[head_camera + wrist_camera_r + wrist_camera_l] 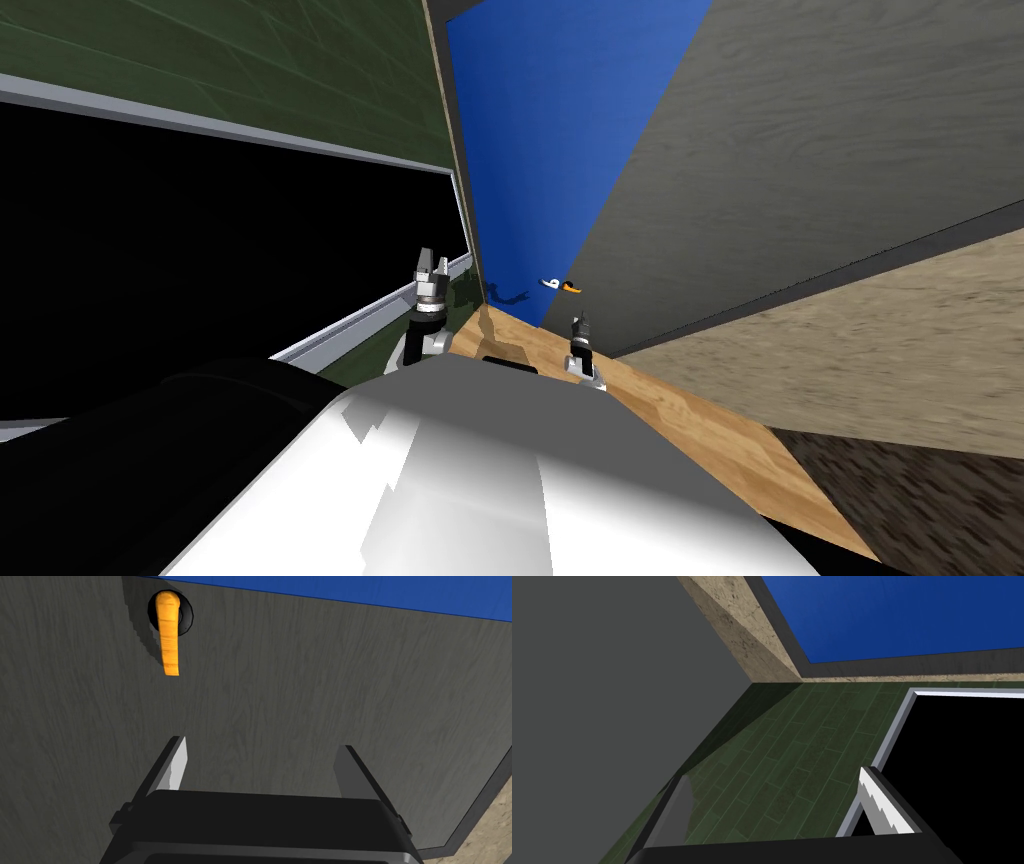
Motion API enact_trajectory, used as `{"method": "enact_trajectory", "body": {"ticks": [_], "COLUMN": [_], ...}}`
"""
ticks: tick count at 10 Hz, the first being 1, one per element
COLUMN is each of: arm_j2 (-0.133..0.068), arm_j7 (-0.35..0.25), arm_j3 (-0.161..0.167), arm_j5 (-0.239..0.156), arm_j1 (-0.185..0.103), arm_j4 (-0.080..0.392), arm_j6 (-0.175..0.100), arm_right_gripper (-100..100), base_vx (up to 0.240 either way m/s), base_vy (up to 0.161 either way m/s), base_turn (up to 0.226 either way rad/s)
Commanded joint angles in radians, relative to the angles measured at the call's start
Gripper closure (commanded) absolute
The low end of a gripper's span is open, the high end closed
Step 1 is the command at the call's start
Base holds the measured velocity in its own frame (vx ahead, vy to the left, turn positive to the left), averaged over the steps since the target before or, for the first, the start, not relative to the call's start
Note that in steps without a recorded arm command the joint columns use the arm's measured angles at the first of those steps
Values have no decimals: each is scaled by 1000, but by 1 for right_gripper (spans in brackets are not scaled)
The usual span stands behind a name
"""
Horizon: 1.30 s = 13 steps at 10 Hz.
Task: Pull the door open
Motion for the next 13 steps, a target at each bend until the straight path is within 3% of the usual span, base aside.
{"method": "enact_trajectory", "body": {"ticks": [1,3,13], "arm_j2": [-5,-6,-19], "arm_j7": [-5,-6,-18], "arm_j3": [-6,-9,-43], "arm_j5": [-6,-9,-40], "arm_j1": [-14,-23,-112], "arm_j4": [44,70,316], "arm_j6": [-12,-17,-67], "arm_right_gripper": [-100,-100,-100], "base_vx": [83,78,94], "base_vy": [-8,-4,-2], "base_turn": [12,7,9]}}
